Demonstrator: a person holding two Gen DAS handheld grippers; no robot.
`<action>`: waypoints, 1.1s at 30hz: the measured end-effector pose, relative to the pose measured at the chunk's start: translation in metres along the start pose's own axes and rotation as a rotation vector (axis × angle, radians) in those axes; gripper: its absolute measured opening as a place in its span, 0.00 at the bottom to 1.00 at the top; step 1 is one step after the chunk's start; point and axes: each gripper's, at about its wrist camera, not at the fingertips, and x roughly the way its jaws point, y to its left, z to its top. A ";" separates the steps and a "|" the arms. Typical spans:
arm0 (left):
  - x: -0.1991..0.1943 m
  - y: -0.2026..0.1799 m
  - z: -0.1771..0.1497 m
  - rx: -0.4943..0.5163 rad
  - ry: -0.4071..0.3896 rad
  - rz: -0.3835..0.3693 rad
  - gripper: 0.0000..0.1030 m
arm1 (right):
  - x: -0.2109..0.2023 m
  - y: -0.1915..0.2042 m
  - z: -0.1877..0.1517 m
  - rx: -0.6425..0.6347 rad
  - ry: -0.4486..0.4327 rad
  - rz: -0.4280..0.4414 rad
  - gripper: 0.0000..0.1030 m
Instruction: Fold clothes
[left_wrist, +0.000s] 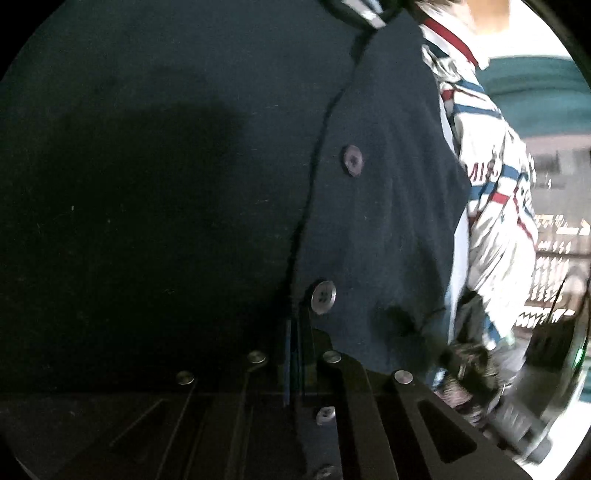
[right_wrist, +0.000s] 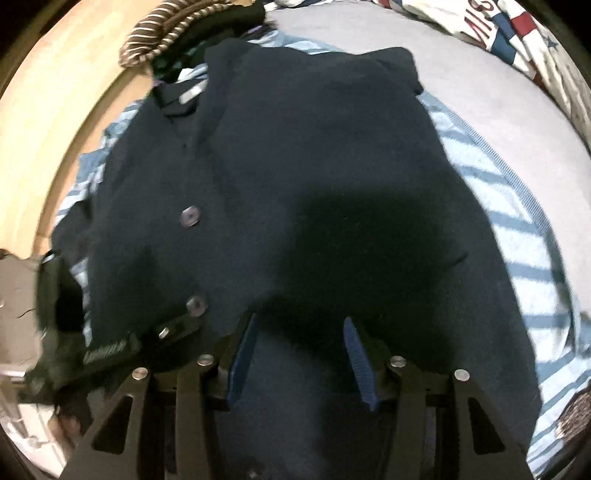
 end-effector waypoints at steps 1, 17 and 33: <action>0.000 0.002 0.000 -0.009 0.001 -0.008 0.03 | 0.001 0.004 -0.007 -0.007 0.011 0.018 0.47; -0.032 0.026 0.013 -0.067 -0.146 0.047 0.03 | 0.016 0.045 -0.035 -0.112 0.040 0.033 0.26; -0.067 0.064 0.037 -0.218 -0.442 -0.207 0.48 | 0.094 0.102 0.082 -0.278 -0.034 -0.016 0.55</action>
